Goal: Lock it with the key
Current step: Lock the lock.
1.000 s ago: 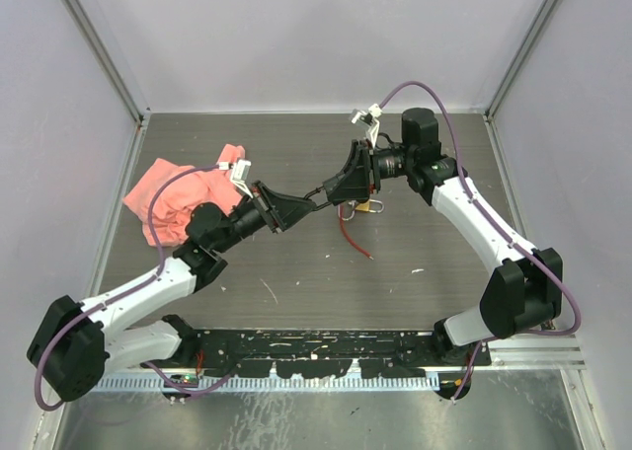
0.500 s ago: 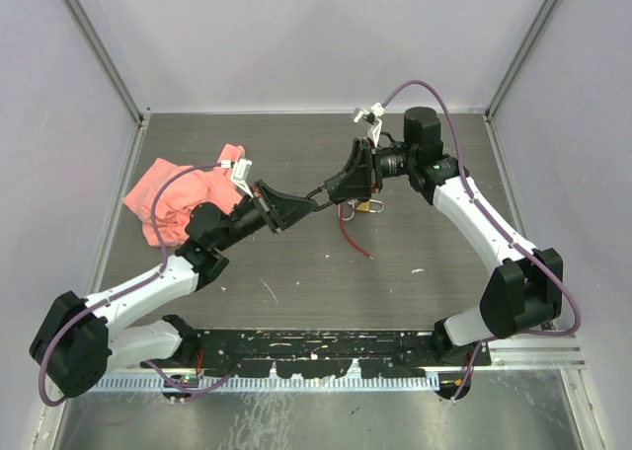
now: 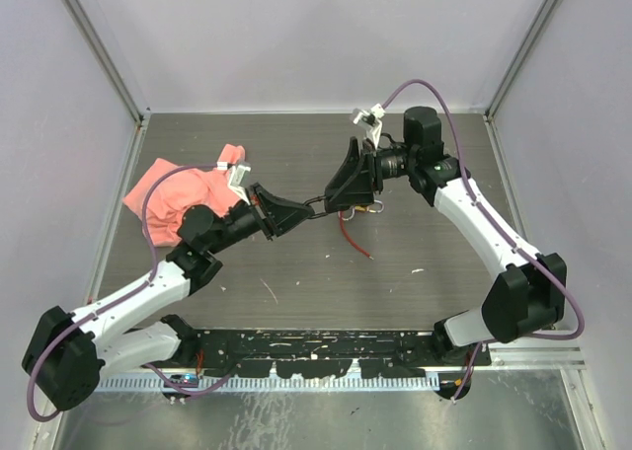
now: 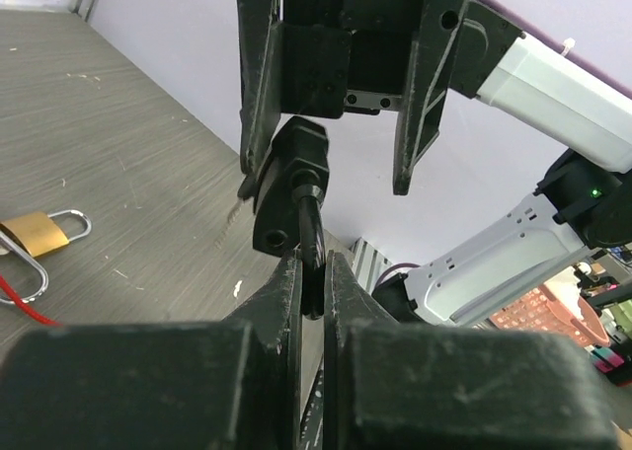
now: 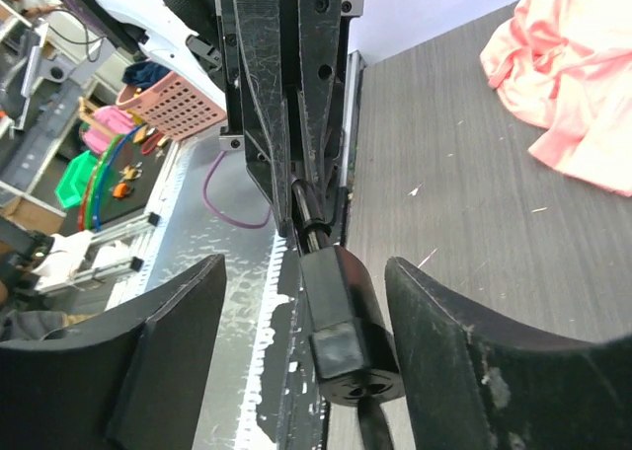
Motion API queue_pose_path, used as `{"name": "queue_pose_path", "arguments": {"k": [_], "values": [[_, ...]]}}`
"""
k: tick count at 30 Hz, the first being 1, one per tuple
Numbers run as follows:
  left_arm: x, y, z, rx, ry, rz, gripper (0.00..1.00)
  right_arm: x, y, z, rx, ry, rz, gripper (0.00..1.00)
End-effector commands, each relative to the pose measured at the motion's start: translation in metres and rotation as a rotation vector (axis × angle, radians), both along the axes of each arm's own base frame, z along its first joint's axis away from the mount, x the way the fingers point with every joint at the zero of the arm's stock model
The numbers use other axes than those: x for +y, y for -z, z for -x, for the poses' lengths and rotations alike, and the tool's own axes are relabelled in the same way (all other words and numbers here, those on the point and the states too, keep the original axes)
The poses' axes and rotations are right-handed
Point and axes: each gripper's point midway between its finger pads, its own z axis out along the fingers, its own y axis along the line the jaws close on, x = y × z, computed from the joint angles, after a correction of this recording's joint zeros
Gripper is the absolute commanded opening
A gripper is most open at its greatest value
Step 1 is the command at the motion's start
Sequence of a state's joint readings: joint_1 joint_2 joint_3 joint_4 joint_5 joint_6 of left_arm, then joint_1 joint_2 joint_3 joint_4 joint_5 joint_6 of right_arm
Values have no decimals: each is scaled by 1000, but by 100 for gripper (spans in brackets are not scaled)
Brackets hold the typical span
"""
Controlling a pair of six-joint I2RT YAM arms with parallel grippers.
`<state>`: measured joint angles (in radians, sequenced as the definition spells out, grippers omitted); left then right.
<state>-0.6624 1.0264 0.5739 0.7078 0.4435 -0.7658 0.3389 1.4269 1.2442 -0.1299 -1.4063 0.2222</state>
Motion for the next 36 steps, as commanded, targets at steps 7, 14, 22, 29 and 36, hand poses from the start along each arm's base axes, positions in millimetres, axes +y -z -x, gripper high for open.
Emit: {"name": "queue_pose_path", "arguments": {"k": [7,14,22,29,36], "values": [[16,-65,9,-163,-5,148,0,-6,-9,5,-196,55,38,82],[19,-75,15,-170,22,175,0,-3,10,1,-257,35,14,83],[24,-85,22,-181,28,199,0,-2,2,9,-313,-43,-49,80],[25,-93,22,-182,30,233,0,0,-7,15,-301,-64,-58,35],[28,-103,25,-189,38,267,0,4,-14,20,-280,-78,-59,48]]}}
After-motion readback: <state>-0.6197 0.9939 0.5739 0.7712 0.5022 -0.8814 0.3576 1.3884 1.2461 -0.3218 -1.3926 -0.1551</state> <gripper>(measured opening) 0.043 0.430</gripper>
